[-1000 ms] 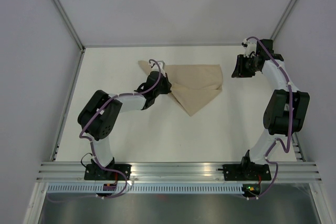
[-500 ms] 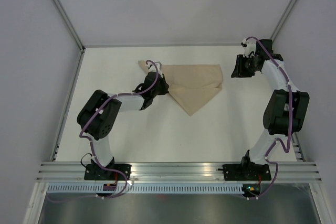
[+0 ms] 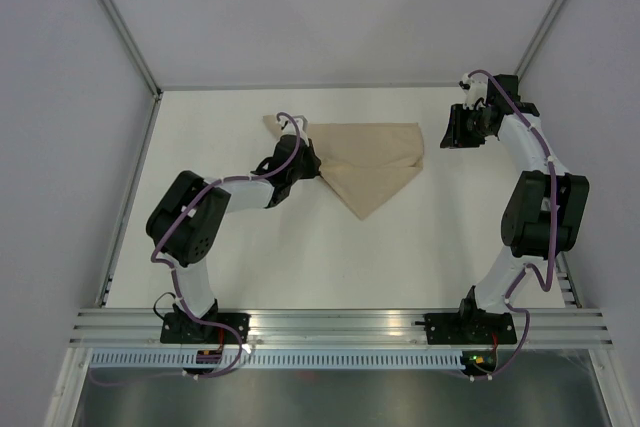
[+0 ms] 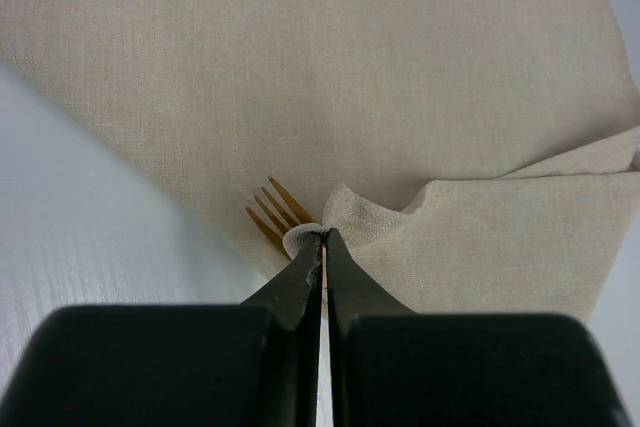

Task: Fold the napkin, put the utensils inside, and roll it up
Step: Fold the napkin at the center of the board.

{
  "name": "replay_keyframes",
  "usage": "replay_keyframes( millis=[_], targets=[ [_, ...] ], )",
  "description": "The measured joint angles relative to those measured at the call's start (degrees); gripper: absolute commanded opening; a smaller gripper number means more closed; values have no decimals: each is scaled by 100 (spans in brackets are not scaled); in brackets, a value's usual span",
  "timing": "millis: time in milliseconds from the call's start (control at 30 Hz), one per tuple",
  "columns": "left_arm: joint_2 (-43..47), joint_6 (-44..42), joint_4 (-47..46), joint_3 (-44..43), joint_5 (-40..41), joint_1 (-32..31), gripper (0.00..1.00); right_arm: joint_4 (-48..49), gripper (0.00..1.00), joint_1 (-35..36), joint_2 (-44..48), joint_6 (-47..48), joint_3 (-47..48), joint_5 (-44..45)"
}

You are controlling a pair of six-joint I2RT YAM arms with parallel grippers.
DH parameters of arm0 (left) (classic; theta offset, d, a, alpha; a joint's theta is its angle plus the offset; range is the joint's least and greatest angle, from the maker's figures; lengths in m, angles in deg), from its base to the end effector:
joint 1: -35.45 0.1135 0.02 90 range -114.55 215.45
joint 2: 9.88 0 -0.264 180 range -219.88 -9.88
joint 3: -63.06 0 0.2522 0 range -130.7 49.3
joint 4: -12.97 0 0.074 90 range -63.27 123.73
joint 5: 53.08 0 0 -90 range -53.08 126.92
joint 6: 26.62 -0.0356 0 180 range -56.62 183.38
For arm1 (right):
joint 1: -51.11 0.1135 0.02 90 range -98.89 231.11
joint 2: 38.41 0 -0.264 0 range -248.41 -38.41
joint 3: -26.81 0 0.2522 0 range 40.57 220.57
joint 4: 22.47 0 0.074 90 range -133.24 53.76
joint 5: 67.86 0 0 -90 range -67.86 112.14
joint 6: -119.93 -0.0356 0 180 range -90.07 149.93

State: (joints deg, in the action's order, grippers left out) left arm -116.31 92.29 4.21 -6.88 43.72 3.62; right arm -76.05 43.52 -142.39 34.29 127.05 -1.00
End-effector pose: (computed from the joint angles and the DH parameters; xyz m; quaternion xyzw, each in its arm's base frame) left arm 0.3372 -0.2043 0.1659 -0.0089 0.8549 -0.2172 0.4710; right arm 0.3915 -0.0381 0.2634 -0.0299 0.9413 0.1627 0.2942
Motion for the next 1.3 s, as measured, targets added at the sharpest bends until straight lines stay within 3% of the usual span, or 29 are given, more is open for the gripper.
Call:
replay_keyframes(
  millis=[467,667,833,1100,1300],
  targets=[
    [0,0,31,-216,-114,129,2,0,38,0,0,13,-31,7],
    [0,-2,31,-229,-162,160,18,0,38,0,0,15,-37,7],
    [0,-11,33,-229,-192,177,38,0,38,0,0,15,-44,7],
    [118,-9,125,-229,-225,306,42,0,38,0,0,20,-46,7],
    [278,59,612,-734,-136,970,42,0,38,0,2,20,-46,4]
  ],
)
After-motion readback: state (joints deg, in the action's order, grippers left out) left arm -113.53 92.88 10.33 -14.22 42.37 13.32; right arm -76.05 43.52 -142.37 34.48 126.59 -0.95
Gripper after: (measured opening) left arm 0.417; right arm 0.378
